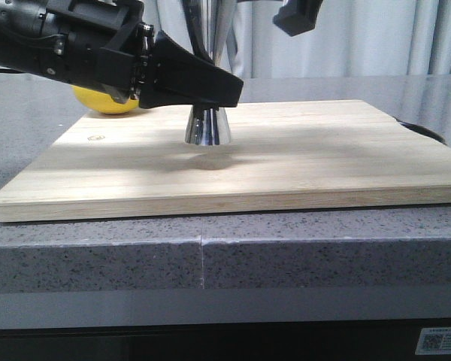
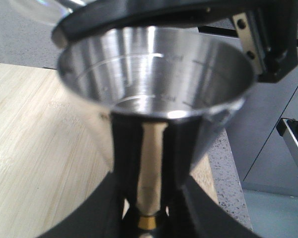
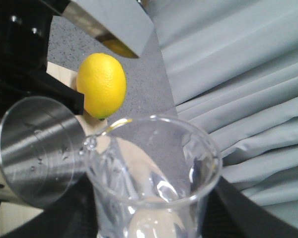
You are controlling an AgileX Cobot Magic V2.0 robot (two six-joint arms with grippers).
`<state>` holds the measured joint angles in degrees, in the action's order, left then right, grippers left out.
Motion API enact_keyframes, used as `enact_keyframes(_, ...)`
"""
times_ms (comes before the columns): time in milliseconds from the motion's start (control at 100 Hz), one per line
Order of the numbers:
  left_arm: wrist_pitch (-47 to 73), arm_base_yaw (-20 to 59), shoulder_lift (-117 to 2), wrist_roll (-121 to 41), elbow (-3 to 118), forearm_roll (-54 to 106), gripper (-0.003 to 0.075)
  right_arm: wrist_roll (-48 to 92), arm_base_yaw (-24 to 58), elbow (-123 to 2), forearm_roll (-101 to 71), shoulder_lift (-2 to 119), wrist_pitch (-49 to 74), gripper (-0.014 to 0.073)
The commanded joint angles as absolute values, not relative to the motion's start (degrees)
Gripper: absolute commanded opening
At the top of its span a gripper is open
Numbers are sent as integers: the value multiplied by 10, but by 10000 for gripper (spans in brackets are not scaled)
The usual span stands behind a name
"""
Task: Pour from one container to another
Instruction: 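Tilt the beaker with the right gripper to pour into the jigger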
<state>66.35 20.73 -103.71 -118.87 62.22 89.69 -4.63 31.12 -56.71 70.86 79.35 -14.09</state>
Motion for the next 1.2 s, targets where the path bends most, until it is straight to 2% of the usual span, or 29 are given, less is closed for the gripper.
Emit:
enact_keyframes(0,727,213,-1005,-1186,638,937,-19,-46,310,-588,708,769,-157,173)
enact_keyframes(1190,727,213,-1005,-1186,638,929,-19,-45,310,-616,751,769,-138,173)
